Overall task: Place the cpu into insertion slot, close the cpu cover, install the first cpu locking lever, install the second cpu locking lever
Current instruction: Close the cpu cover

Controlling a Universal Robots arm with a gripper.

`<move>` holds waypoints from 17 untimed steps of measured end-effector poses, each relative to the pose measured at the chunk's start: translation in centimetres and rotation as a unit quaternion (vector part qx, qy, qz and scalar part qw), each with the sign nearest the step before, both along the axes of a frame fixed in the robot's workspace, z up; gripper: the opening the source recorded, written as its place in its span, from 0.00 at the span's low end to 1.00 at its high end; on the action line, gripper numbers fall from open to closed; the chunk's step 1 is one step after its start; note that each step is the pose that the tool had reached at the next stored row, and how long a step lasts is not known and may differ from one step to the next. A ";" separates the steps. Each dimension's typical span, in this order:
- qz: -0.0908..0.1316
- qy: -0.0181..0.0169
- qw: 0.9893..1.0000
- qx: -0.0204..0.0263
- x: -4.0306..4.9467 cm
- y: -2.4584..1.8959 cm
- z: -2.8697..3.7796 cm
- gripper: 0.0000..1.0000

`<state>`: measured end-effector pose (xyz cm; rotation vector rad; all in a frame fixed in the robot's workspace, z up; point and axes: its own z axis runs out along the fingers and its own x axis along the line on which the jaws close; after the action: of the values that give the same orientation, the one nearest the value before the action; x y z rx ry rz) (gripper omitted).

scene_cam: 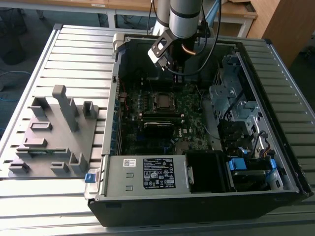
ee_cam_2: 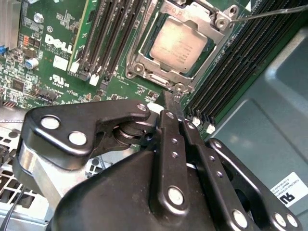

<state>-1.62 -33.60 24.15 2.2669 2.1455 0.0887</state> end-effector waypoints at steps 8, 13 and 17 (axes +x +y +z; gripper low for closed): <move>0.000 0.046 0.999 -0.001 0.01 0.00 -0.14 0.10; 0.000 0.049 0.999 -0.001 0.02 0.01 -0.18 0.10; 0.000 0.055 0.998 -0.001 0.00 0.00 -0.17 0.10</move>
<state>-1.62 -33.60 23.98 2.3227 2.1950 -0.0398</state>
